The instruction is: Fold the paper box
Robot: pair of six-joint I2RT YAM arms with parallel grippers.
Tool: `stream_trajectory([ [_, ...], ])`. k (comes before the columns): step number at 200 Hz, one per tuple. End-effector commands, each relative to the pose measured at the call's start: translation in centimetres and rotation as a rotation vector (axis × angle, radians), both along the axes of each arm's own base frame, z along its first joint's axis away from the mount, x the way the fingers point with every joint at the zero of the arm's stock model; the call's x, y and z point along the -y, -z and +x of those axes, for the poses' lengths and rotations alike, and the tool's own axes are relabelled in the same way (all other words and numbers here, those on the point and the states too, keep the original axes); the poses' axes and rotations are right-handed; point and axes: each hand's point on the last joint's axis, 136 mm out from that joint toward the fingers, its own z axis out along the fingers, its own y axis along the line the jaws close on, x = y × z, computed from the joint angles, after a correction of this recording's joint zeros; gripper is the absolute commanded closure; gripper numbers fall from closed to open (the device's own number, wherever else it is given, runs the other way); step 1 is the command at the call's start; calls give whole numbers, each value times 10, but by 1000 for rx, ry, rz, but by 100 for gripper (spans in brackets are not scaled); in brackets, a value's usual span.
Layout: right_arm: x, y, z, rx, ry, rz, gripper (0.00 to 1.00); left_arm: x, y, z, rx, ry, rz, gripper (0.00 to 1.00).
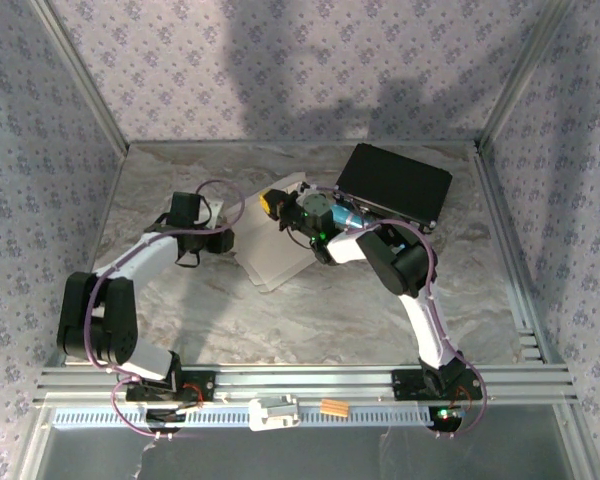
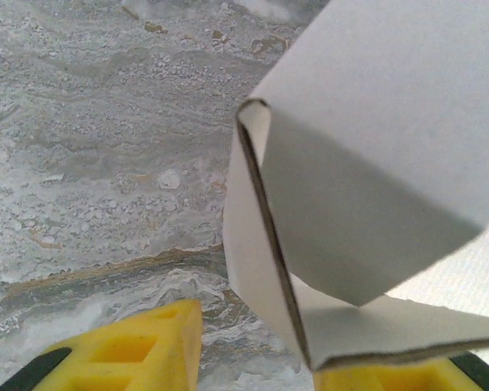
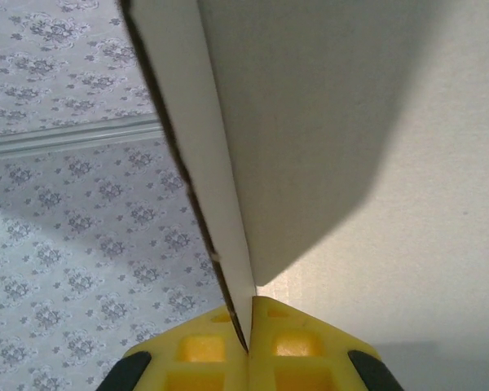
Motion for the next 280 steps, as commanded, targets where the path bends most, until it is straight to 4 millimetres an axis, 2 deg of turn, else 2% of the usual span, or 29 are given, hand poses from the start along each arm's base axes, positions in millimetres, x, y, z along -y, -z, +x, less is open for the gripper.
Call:
stream_trajectory([
  [1, -10, 18, -13, -41, -71, 3, 100, 6, -14, 20, 96, 87, 46, 61],
  [28, -9, 16, -12, -45, -81, 16, 100, 9, -13, 24, 114, 104, 36, 61],
  [83, -13, 19, -11, -61, -101, 21, 100, 16, -24, 32, 162, 70, -33, 59],
  [120, -12, 27, -13, -75, -103, 17, 100, 19, -15, 33, 115, -15, -47, 60],
  [143, -9, 29, -17, -83, -100, 8, 100, 22, -16, 27, 140, -55, -30, 60],
  [173, -13, 25, -23, -89, -103, 24, 100, 12, -9, 13, 115, -156, -39, 61],
  [175, -10, 35, -27, -110, -99, 11, 100, 11, -8, 12, 116, -161, -38, 61],
  [178, -9, 38, -30, -119, -97, 7, 100, 10, -8, 10, 120, -170, -37, 61],
  [219, -13, 43, -43, -151, -90, 10, 100, 1, 2, -7, 170, -200, -29, 62],
  [248, -13, 43, -39, -156, -95, 1, 100, 18, 2, -5, 194, -103, -75, 63],
  [280, -2, 38, -31, -160, -92, -17, 100, 35, -4, -9, 194, 2, -127, 60],
])
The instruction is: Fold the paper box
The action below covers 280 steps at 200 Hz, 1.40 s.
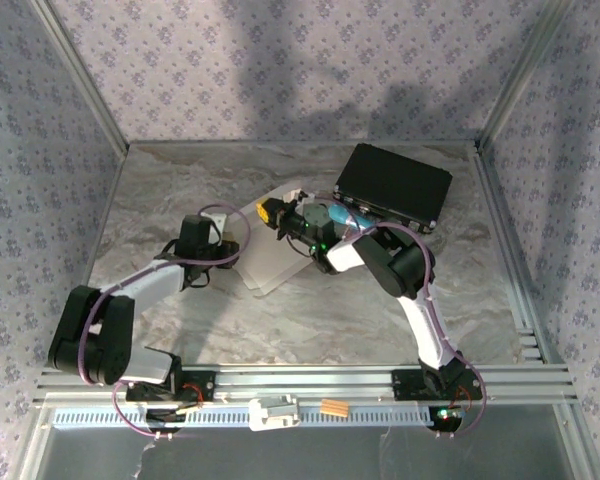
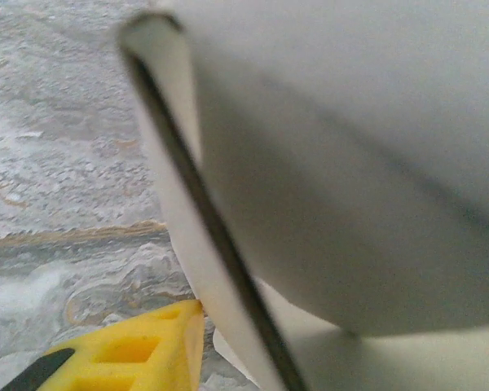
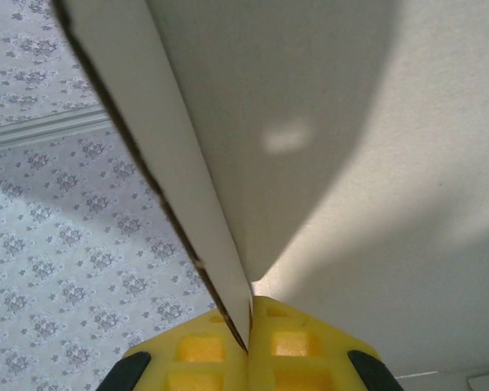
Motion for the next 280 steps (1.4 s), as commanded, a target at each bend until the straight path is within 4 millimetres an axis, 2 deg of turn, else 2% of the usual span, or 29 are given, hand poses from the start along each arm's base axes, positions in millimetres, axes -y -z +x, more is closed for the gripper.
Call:
stream_trajectory([
  [1, 2, 33, -7, -117, -49, -86, 100, 22, -23, 11, 87, 105, -72, 60],
  [27, 6, 33, -3, -146, -72, -105, 100, 29, -20, 4, 55, 140, -94, 65],
  [54, 5, 36, -11, -172, -111, -115, 100, 32, -23, -4, 73, 144, -110, 73],
  [93, 9, 41, -26, -191, -120, -112, 100, 33, -15, -16, 75, 126, -98, 71],
  [158, 10, 59, -40, -218, -170, -151, 100, 26, -26, 0, 178, 45, -86, 63],
  [180, 16, 68, -47, -219, -184, -172, 100, 27, -27, 4, 192, 34, -95, 63],
  [229, 23, 88, -57, -190, -188, -197, 100, 31, -19, -1, 192, 38, -95, 64],
  [280, 14, 82, -50, -199, -184, -189, 100, 39, -24, 4, 226, 57, -47, 66],
])
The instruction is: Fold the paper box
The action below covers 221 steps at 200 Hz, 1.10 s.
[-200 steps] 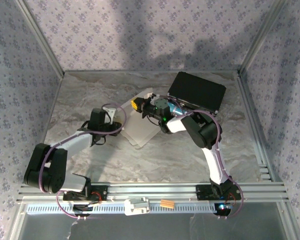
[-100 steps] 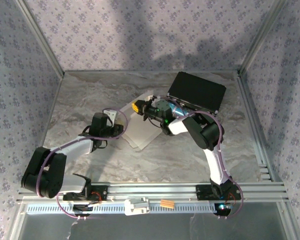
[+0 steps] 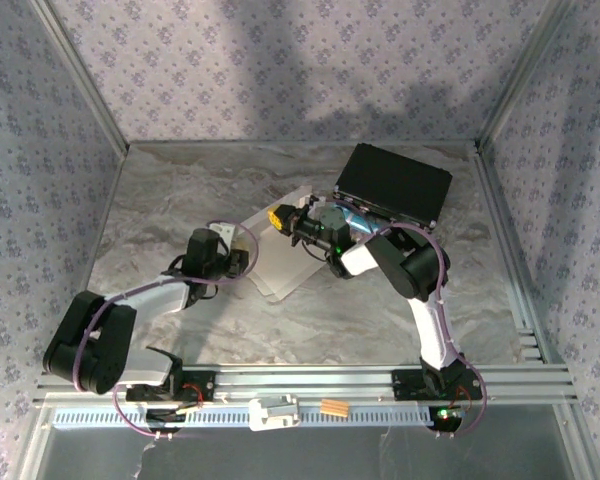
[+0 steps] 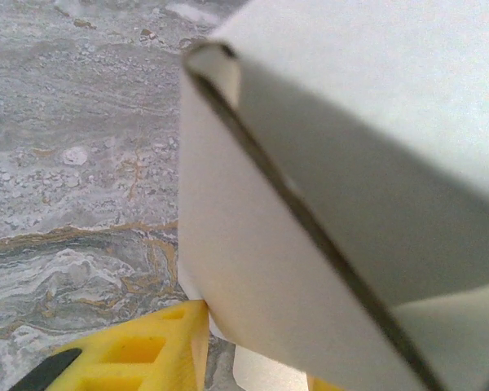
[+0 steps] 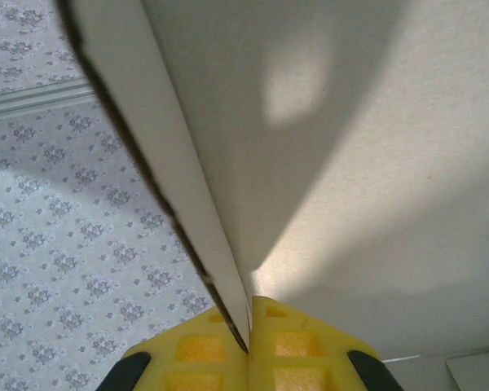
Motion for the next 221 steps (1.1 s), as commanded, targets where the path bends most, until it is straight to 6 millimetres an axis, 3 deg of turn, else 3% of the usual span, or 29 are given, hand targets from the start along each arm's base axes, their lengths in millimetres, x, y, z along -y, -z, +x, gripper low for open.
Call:
stream_trajectory([
  [1, -14, 76, -27, -203, -104, -153, 100, 13, -27, 19, 115, 14, -9, 66],
  [66, -18, 73, -29, -268, -140, -156, 100, 17, -42, 28, 207, 3, -3, 76],
  [118, -12, 77, -31, -298, -138, -166, 100, 7, -52, 34, 287, -59, -8, 55],
  [146, -2, 81, -31, -314, -143, -175, 100, 7, -59, 37, 318, -46, 4, 54],
  [221, 2, 78, -35, -348, -236, -191, 100, 17, -61, 38, 325, 82, 17, 70],
])
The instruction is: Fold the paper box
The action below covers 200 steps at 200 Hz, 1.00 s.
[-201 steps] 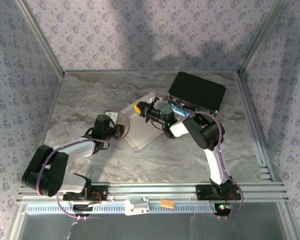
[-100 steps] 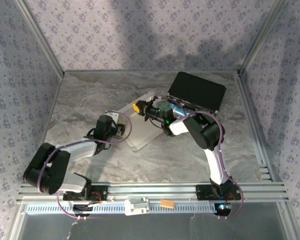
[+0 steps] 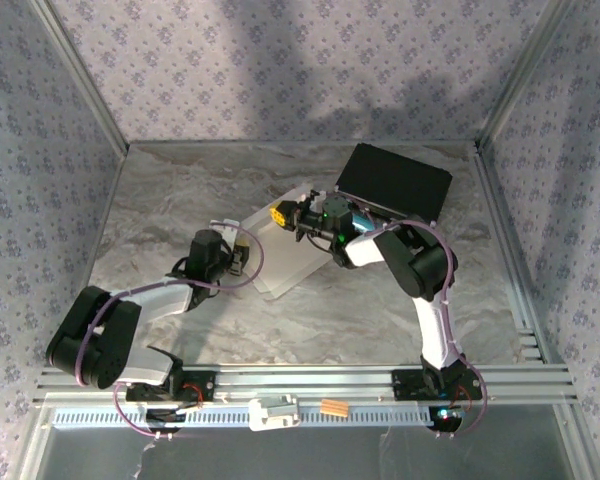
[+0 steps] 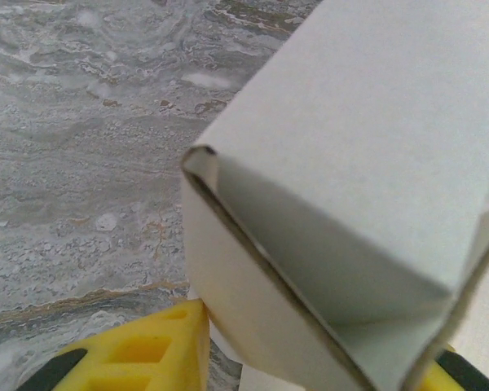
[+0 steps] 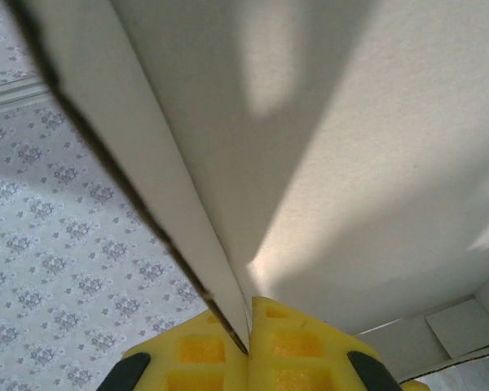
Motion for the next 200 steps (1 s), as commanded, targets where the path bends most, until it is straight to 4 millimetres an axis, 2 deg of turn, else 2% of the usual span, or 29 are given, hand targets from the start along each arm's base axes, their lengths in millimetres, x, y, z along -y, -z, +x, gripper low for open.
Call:
stream_trajectory([
  [1, -3, 77, -41, -262, -154, -153, 100, 17, -49, 23, 170, 72, -61, 70],
  [13, -4, 80, -43, -279, -172, -166, 100, 18, -48, 25, 166, 81, -62, 69],
  [29, -6, 82, -45, -289, -187, -182, 100, 14, -48, 32, 170, 47, -67, 62],
  [49, -5, 88, -48, -306, -193, -204, 100, 7, -51, 40, 166, -11, -88, 61],
  [80, -4, 91, -45, -266, -181, -223, 100, 10, -52, 48, 137, -37, -143, 65],
  [132, -15, 99, -30, -190, -106, -190, 100, 6, -47, 46, 115, -70, -152, 70],
  [182, -25, 94, -31, -199, -114, -182, 100, 11, -53, 57, 112, -65, -160, 79],
  [200, -27, 93, -32, -209, -117, -178, 100, 16, -55, 61, 109, -64, -172, 79],
])
